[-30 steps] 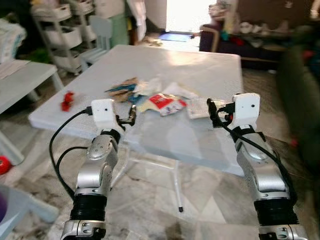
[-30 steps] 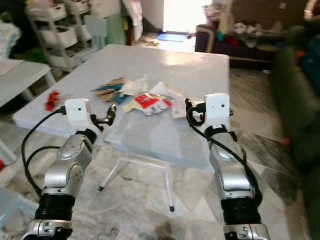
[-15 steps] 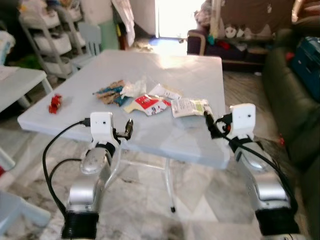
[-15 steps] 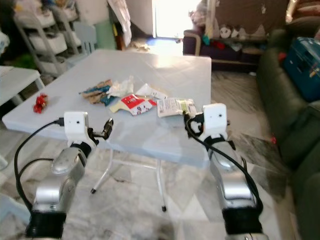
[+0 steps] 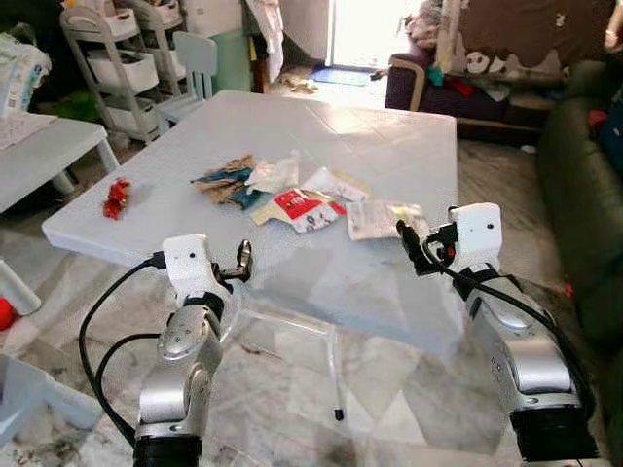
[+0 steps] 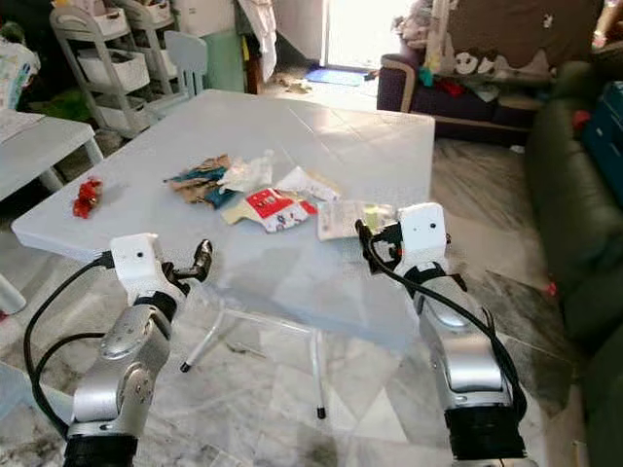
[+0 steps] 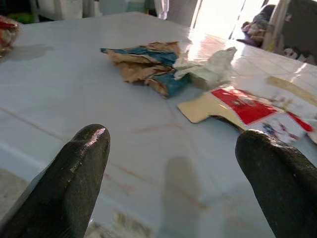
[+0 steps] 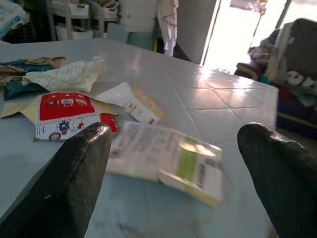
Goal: Picking trash to rubbish bin
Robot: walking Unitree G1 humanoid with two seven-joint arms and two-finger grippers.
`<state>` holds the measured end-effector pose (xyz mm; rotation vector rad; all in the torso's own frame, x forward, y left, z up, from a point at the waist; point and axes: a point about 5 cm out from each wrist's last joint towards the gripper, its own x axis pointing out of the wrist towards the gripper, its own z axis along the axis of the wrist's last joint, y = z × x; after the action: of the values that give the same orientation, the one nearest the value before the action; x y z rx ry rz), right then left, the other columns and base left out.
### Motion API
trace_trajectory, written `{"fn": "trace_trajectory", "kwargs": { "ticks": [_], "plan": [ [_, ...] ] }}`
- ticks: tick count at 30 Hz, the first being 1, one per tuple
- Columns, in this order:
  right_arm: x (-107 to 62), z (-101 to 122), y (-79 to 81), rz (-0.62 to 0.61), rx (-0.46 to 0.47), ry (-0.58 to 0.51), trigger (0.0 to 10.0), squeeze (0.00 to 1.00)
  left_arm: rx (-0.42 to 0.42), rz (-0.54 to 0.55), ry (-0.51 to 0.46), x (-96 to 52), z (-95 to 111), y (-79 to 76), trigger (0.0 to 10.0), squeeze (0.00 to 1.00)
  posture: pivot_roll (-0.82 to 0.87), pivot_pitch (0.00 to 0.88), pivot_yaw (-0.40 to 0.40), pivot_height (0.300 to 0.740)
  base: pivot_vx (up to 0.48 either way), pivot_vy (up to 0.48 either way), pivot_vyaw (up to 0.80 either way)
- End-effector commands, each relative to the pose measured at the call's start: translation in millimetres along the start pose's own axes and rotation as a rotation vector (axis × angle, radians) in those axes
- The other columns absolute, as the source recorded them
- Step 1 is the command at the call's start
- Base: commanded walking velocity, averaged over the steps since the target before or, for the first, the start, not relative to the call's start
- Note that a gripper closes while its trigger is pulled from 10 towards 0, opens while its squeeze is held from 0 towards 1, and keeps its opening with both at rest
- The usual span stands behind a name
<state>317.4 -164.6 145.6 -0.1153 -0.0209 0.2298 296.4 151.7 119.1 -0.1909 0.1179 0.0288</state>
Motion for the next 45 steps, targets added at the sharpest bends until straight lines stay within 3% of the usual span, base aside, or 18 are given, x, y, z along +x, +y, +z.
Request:
{"fn": "trace_trajectory", "kwargs": {
  "ticks": [1,6,12,18,25,35,45],
  "plan": [
    [-0.3,7,-2.2,0.007,0.004,-0.017,10.0,0.00,0.009,0.004,-0.011,4.2,8,-0.9,10.0,0.00,0.01,0.000,-0.024,0.740,0.000,0.000,0.00],
    [-3.3,5,1.5,0.065,0.016,0.013,10.0,0.00,0.035,-0.009,0.001,6.8,9,0.5,10.0,0.00,0.01,0.000,-0.012,0.740,0.000,0.000,0.00],
    [-15.0,1,9.2,0.198,-0.032,0.056,10.0,0.00,0.069,-0.051,0.014,7.9,9,-3.5,10.0,0.00,0.00,0.000,0.008,0.740,0.000,0.000,0.00],
    [-23.9,-2,21.0,0.239,-0.023,0.065,10.0,0.00,0.062,-0.050,0.025,8.8,7,-5.6,10.0,0.00,-0.01,0.000,0.017,0.740,0.000,0.000,0.00],
    [-20.3,2,28.2,0.179,-0.035,0.019,10.0,0.00,0.049,-0.062,0.037,6.3,5,-9.9,10.0,0.00,0.00,0.000,0.017,0.740,0.000,0.000,0.00],
    [-9.4,13,22.9,0.022,-0.057,-0.040,10.0,0.00,0.039,-0.083,-0.002,7.6,14,-10.5,10.0,0.00,0.00,0.000,0.012,0.740,0.000,0.000,0.00],
    [-8.3,12,18.0,0.004,-0.067,-0.046,10.0,0.00,0.064,-0.111,-0.005,4.6,12,-14.6,10.0,0.00,0.00,0.000,0.005,0.740,0.341,0.000,0.00]
  ]
}}
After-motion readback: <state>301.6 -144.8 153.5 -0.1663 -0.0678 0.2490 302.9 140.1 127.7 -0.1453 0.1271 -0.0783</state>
